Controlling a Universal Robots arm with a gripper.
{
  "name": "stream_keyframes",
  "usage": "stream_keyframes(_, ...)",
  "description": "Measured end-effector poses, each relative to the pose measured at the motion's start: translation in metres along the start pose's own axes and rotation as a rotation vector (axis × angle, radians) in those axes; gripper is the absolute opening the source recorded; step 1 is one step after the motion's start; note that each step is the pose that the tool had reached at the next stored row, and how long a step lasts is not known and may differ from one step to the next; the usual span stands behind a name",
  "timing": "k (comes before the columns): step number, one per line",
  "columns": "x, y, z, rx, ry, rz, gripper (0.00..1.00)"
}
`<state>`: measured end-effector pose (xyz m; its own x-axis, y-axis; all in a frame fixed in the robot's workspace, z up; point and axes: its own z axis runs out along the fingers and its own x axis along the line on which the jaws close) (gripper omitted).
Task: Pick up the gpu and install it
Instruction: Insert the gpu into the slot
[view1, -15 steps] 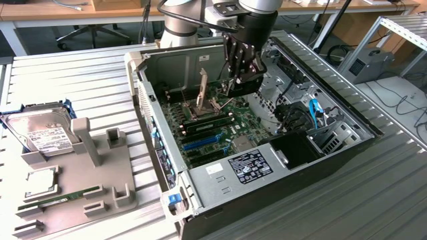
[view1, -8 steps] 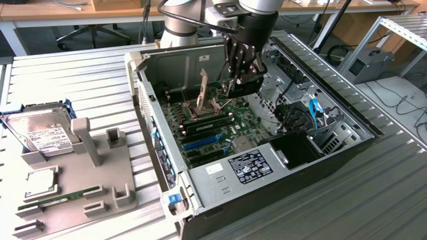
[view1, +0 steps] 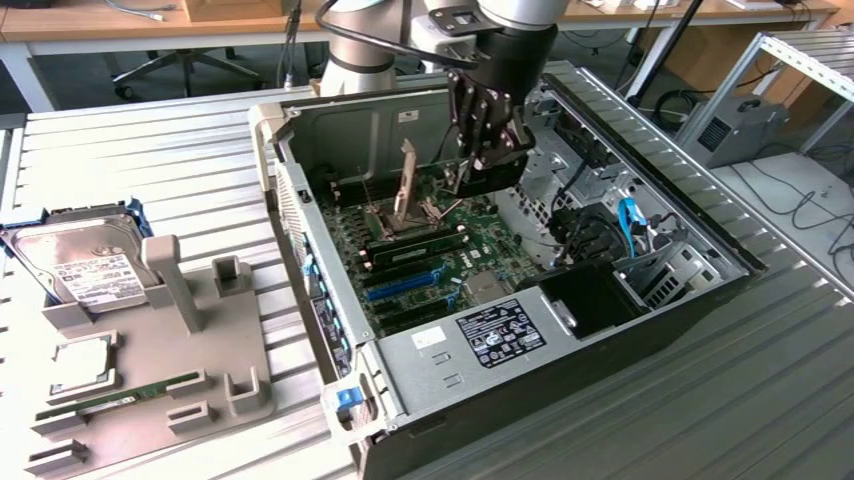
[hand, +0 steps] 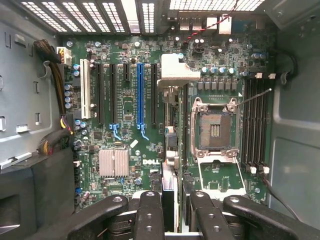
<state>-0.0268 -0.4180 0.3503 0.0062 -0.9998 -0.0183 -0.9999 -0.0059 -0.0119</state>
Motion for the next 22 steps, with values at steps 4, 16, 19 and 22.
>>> stream_keyframes(4, 0.0014, 0.0000, 0.0003, 0.0000, 0.0000, 0.000, 0.26)
stream_keyframes(16, 0.0038, 0.0000, 0.0007, 0.0000, 0.0000, 0.000, 0.26)
stream_keyframes(19, 0.0045, 0.0000, 0.0008, 0.0000, 0.0001, 0.000, 0.26)
stream_keyframes(22, 0.0051, 0.0000, 0.0009, 0.0000, 0.0000, 0.000, 0.26)
